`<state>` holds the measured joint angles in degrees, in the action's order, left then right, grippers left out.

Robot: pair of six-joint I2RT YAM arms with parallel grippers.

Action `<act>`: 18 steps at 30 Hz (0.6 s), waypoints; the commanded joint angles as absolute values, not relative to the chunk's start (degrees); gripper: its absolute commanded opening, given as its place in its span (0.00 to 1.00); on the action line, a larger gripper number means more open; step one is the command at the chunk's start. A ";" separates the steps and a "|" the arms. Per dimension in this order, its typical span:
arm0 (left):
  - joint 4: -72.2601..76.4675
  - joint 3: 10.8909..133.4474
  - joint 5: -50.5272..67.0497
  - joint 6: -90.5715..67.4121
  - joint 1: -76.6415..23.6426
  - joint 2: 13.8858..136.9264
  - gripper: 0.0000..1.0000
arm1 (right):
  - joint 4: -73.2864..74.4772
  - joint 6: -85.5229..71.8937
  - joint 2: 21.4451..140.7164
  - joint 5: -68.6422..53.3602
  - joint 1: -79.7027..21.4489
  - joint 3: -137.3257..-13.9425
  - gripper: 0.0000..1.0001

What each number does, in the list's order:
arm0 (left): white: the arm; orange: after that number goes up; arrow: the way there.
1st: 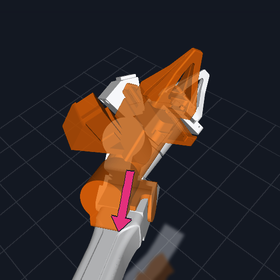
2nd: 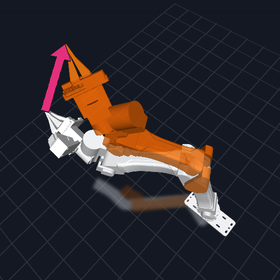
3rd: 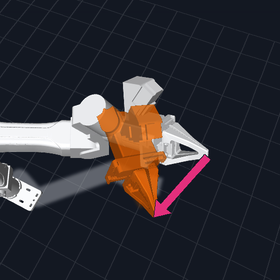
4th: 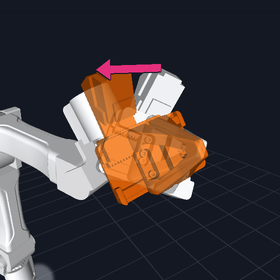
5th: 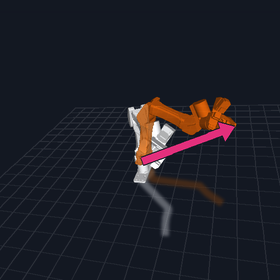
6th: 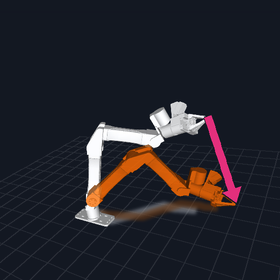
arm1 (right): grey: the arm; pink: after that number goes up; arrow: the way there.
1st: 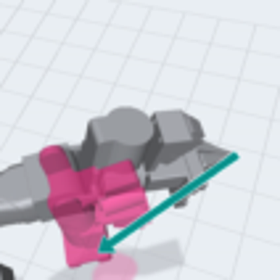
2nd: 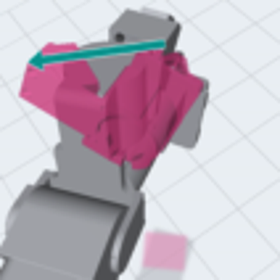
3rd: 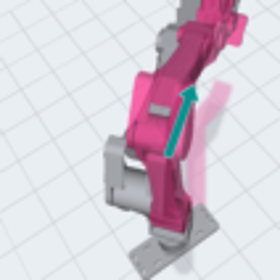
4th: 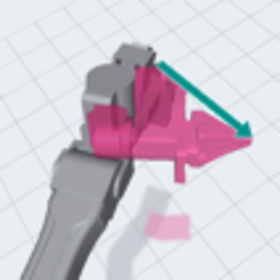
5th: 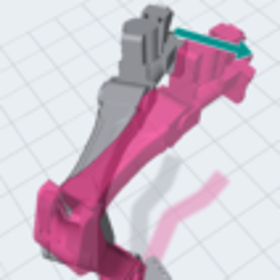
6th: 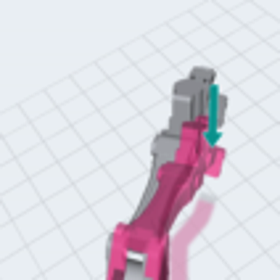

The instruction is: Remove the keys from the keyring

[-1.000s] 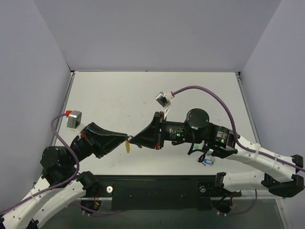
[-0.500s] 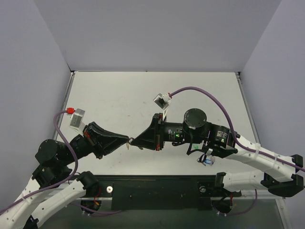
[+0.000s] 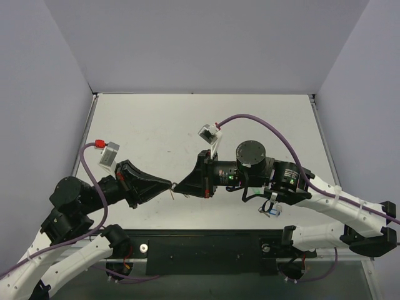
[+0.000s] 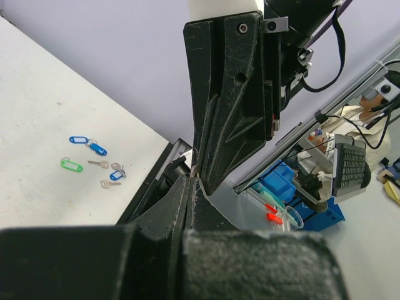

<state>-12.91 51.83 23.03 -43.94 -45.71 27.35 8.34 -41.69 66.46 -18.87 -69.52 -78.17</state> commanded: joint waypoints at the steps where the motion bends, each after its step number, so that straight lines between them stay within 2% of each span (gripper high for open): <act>1: -16.43 53.26 24.96 -41.92 -45.79 29.44 0.00 | 6.06 -40.52 67.67 -20.04 -70.05 -82.09 0.00; 14: -18.37 54.84 23.74 -41.57 -45.79 30.15 0.02 | 6.15 -40.87 68.12 -20.13 -70.05 -81.74 0.00; 16: -18.02 55.28 23.12 -42.10 -45.79 29.80 0.20 | 5.71 -41.13 67.76 -19.95 -70.14 -80.60 0.00; 17: -17.50 55.89 22.85 -42.27 -45.79 29.88 0.35 | 5.19 -41.31 67.42 -19.78 -70.14 -80.25 0.00; 18: -17.40 56.33 22.68 -42.54 -45.79 29.88 0.43 | 4.92 -41.40 66.98 -19.60 -70.14 -79.64 0.00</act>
<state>-16.51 53.63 23.97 -41.91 -45.67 28.82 11.31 -40.88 67.40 -18.94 -69.49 -79.88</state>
